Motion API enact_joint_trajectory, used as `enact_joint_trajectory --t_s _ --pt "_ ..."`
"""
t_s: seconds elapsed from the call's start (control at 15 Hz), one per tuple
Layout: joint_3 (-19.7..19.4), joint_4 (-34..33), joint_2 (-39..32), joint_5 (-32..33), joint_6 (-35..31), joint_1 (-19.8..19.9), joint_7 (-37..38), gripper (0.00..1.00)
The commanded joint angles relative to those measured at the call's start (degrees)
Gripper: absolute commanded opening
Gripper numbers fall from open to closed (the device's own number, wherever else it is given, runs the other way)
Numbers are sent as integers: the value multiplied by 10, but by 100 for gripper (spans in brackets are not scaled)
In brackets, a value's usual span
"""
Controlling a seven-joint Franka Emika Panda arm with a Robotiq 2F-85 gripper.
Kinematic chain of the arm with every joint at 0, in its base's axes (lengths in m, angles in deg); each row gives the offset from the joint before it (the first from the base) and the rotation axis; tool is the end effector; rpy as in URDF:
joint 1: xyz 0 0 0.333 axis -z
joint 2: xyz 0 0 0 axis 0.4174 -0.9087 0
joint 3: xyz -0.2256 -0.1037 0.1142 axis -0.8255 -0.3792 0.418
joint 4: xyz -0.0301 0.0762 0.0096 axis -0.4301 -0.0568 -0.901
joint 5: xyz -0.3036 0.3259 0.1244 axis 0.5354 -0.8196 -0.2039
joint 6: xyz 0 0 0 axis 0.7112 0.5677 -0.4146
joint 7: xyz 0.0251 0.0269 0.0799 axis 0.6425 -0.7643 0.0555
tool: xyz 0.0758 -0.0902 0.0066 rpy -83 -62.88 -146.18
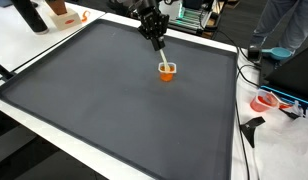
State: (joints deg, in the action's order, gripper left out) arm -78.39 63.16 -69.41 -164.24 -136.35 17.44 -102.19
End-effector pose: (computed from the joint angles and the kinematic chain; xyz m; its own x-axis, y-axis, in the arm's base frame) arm 0.5143 0.0812 0.1602 0.9451 -0.1804 0.2725 0.0009 -0.8324 -0.5541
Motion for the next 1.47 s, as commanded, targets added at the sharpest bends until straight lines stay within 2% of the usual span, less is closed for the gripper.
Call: enact_joint_trajectory --t_s 0.0,0.6,1.4 --pt "-7 2 0 -50 37 13 -51 3" --pt "-25 3 -20 -110 112 42 -118 3" --pt "-30 -7 -48 -150 151 52 -145 3"
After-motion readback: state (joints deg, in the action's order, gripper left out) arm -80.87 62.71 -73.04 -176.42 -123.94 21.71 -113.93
